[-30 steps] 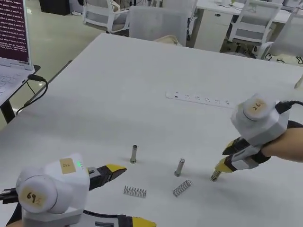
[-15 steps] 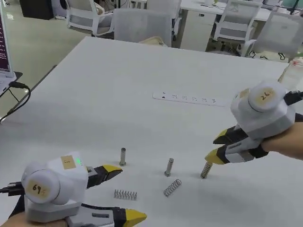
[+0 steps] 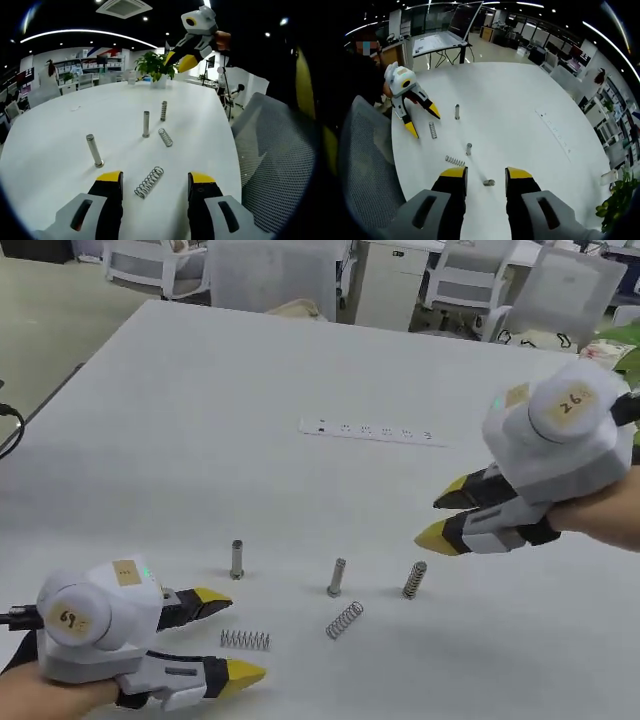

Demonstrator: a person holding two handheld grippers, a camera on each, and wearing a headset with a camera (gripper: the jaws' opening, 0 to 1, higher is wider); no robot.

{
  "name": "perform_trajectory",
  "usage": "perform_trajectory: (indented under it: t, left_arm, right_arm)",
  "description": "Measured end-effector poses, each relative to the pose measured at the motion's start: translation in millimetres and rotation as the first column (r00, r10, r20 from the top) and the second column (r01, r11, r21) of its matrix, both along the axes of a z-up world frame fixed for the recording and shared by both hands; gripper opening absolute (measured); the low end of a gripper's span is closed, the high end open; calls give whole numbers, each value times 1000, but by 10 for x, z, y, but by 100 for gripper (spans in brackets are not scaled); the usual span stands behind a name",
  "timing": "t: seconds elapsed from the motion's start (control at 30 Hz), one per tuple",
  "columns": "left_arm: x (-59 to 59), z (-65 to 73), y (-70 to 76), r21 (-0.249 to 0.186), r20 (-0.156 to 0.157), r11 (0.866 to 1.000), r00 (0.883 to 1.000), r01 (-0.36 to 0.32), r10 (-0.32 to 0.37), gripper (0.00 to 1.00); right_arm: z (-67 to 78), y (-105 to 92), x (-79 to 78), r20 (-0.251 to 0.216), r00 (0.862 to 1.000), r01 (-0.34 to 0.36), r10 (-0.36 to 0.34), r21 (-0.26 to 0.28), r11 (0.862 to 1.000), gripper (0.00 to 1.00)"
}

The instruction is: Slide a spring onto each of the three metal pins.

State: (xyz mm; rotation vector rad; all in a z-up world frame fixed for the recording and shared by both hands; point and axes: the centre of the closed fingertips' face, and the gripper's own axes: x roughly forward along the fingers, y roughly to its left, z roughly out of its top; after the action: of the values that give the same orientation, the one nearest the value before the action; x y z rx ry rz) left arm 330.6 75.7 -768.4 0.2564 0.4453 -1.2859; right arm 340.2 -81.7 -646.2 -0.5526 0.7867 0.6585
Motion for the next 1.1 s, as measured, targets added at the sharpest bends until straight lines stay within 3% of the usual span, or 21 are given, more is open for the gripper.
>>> perform_trajectory:
  t: [0.17, 0.47, 0.73, 0.93, 1.1]
  left_arm:
    - [-12, -74, -24, 11, 6, 999, 999, 35, -35, 38]
    - [-33, -158, -14, 18, -17, 999, 999, 43, -43, 28]
    - [-38, -184, 22, 25, 2, 999, 999, 32, -32, 15]
    - [-87, -180, 36, 24, 9, 999, 999, 31, -32, 16]
    - [-123, -178, 79, 23, 19, 999, 999, 28, -28, 11]
  right_arm:
    - [21, 24, -7, 9, 1000, -2, 2, -1, 1000, 27]
    - [51, 89, -15, 20, 1000, -15, 15, 1, 1000, 27]
    - [47, 150, -21, 20, 999, -32, 32, 5, 999, 27]
    - [44, 186, -27, 18, 999, -44, 44, 8, 999, 26]
    - [35, 205, -32, 16, 998, -54, 54, 9, 999, 26]
